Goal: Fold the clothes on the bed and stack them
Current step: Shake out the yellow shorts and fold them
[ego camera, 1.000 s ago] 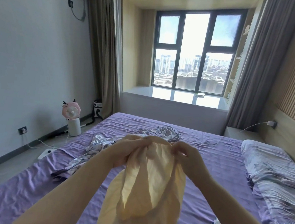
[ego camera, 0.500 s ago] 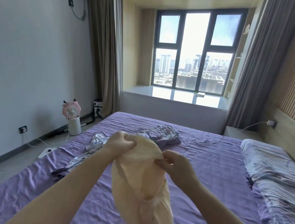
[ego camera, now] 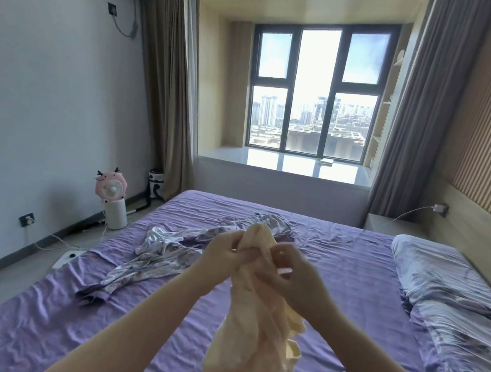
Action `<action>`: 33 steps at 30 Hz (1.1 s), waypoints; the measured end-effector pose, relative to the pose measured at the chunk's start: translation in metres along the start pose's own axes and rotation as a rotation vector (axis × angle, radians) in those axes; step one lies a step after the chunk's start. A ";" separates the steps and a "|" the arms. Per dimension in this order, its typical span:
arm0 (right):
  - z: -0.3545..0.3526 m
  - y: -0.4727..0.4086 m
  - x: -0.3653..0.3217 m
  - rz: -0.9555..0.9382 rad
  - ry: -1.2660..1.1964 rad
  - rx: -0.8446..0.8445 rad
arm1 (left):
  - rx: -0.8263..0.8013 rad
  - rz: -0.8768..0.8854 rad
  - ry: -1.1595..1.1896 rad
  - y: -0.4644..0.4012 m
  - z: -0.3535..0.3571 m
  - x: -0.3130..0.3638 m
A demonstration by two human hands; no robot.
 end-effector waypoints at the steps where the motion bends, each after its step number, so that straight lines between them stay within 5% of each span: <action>1: 0.001 0.005 0.005 -0.016 0.134 -0.041 | -0.016 -0.024 0.077 -0.001 -0.001 0.001; 4: -0.007 0.009 0.012 -0.047 0.292 -0.031 | -0.009 -0.052 0.118 -0.005 -0.009 -0.001; 7: -0.024 -0.001 0.003 -0.030 0.208 0.071 | 0.128 0.026 -0.327 -0.010 -0.025 -0.007; 10: -0.032 -0.015 -0.011 -0.011 0.173 0.110 | 0.332 0.372 -0.518 0.017 -0.024 0.009; 14: -0.042 -0.032 -0.028 -0.010 0.110 0.151 | -0.079 0.768 -0.629 0.060 0.027 0.020; 17: -0.054 -0.040 -0.034 0.033 0.023 0.177 | -0.279 0.666 -0.792 0.063 0.050 0.000; 22: -0.094 -0.045 -0.016 0.174 -0.170 0.300 | -0.164 0.817 -0.903 0.060 0.054 -0.001; 24: -0.110 -0.043 0.001 0.258 -0.234 0.332 | -0.095 0.833 -0.784 0.058 0.050 0.005; 29: -0.117 -0.024 0.042 0.562 -0.398 0.228 | 0.146 0.515 -0.329 0.029 0.031 0.032; 33: -0.091 0.001 0.024 0.427 -0.129 0.023 | 0.081 0.457 -0.286 0.006 0.032 0.057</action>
Point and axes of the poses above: each hand's wrist, its own y-axis away from the middle knuckle, its own z-axis out of the palm, x = y × z, the point moved 4 cm from there along -y, towards the middle knuckle, and after that the axes turned 8 degrees about x, right-handed, at the moved point
